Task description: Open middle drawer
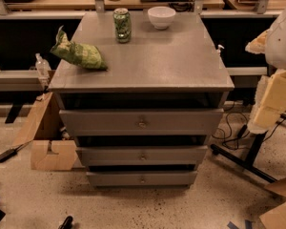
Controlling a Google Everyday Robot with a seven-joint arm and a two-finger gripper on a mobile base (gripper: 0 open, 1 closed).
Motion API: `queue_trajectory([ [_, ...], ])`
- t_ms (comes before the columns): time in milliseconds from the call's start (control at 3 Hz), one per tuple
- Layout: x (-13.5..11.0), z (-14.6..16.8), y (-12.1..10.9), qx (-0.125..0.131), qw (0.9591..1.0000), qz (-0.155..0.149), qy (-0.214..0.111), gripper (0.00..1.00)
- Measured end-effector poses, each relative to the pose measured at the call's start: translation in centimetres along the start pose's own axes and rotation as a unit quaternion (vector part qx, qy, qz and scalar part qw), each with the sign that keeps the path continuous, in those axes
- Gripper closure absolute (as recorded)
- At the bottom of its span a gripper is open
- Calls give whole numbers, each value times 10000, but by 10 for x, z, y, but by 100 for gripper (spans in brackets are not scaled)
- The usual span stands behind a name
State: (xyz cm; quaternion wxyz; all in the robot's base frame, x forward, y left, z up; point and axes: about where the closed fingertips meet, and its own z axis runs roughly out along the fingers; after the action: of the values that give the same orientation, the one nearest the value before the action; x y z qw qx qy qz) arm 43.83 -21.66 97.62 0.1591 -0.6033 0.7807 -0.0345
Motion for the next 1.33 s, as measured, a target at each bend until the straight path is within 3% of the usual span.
queue_trajectory([
  [333,-5,11,-7,27,10000,-36,-55,0],
  [667,-4,49,1,-93,9996,-89,-256,0],
  [1333,34,176,39,-19,9996,-169,-215,0],
])
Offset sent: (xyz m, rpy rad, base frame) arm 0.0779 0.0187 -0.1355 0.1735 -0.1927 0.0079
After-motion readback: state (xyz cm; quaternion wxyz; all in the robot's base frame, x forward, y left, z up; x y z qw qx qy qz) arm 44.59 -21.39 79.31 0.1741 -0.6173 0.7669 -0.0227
